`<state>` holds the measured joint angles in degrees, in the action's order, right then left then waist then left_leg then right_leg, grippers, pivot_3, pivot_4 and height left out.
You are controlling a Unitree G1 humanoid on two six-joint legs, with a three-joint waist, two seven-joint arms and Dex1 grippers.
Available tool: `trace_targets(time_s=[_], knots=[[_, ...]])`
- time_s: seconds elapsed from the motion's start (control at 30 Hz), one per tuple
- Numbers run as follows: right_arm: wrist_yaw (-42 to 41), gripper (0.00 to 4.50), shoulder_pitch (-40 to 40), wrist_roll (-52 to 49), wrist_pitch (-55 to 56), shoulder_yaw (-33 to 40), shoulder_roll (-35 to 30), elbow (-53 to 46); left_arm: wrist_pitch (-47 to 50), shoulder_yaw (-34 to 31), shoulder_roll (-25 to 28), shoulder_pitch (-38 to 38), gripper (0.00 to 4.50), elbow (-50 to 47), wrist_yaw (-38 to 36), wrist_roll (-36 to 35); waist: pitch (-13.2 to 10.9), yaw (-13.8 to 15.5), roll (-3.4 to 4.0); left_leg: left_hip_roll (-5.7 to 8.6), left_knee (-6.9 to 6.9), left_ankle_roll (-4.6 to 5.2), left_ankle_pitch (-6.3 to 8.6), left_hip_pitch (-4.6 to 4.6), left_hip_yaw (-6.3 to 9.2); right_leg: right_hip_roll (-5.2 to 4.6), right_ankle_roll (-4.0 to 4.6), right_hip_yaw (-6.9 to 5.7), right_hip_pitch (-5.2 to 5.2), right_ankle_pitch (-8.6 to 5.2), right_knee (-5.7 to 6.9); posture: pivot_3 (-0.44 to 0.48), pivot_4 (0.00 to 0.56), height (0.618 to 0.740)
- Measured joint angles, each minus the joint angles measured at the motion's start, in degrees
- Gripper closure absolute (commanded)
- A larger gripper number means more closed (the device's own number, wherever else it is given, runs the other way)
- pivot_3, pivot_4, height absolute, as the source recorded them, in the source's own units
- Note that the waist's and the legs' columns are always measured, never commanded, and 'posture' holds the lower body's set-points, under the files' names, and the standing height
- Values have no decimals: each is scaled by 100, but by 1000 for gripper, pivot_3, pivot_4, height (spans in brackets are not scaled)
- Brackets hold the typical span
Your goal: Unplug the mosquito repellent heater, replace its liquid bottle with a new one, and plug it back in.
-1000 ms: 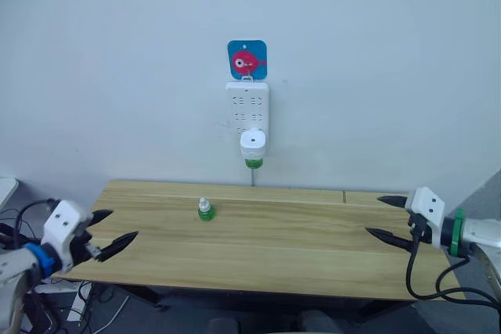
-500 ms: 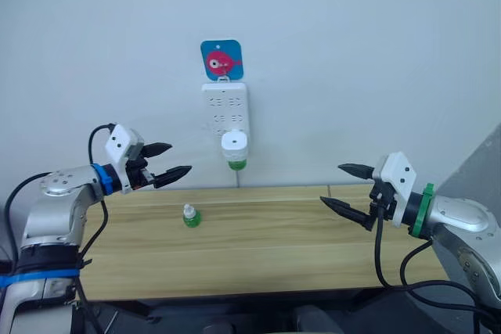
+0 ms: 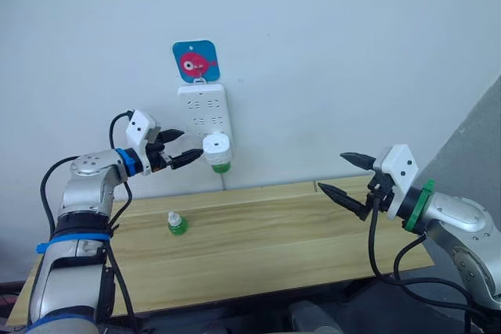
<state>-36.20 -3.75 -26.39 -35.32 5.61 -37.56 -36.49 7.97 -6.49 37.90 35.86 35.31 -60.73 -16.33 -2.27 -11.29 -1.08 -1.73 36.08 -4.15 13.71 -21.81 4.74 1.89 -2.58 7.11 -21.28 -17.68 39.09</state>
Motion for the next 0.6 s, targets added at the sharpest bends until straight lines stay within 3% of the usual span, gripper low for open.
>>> trace_targets(time_s=[0.6], knots=[[69,145,-14,-26,-44,9,7,-51,-577,231,-141,807,0,1035,-680,299,-6,-56,-2,2,0,0,0,-6,7,0,-1,-5,-2,0,-1,-228,21,740]])
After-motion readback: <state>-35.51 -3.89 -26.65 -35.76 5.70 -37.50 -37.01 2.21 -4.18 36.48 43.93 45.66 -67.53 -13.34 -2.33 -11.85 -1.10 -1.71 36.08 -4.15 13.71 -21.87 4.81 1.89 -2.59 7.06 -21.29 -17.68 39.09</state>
